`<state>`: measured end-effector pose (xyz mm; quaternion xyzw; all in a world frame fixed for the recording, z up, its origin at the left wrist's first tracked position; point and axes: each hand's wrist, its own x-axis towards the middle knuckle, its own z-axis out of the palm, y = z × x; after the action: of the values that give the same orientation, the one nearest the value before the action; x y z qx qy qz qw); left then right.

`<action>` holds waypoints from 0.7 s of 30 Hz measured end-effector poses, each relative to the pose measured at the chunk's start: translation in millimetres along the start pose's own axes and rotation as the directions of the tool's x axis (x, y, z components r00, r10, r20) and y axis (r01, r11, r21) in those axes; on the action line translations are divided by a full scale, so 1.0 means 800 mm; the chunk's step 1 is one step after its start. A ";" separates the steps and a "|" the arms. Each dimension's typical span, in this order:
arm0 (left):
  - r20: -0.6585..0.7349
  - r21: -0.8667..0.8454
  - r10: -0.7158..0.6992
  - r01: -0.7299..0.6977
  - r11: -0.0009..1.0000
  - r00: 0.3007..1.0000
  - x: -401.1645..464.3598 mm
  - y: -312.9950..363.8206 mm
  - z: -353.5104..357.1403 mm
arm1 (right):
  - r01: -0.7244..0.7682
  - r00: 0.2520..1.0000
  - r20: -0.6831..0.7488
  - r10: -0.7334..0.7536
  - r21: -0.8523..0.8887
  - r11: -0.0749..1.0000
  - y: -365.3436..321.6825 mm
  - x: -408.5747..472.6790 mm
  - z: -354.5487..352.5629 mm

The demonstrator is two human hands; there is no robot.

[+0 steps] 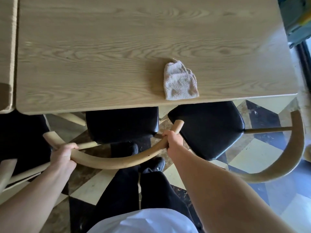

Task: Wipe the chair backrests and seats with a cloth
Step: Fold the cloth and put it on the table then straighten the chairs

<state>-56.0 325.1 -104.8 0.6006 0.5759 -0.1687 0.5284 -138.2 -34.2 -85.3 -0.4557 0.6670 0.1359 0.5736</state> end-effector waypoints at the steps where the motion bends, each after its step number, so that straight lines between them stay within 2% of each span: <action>1: -0.010 -0.030 -0.023 0.023 0.999 1.000 0.001 0.004 0.000 | 0.002 1.000 0.000 -0.002 0.005 1.000 -0.003 0.001 0.004; 9: 0.012 -0.023 -0.005 0.005 1.000 1.000 0.036 0.021 -0.007 | -0.026 1.000 -0.010 0.026 -0.010 1.000 -0.014 0.000 0.019; 11: -0.014 -0.041 -0.007 0.006 0.999 1.000 0.031 0.023 -0.005 | -0.038 0.999 -0.011 0.038 -0.016 0.999 -0.012 0.000 0.019; 21: 0.051 -0.084 0.043 -0.039 0.996 0.998 0.005 0.021 -0.003 | -0.019 1.000 0.001 0.019 0.005 1.000 -0.005 -0.011 0.020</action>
<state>-41.2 332.8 -100.0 0.5851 0.5558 -0.1498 0.5713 -125.4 -21.1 -81.4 -0.4480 0.6713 0.1400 0.5737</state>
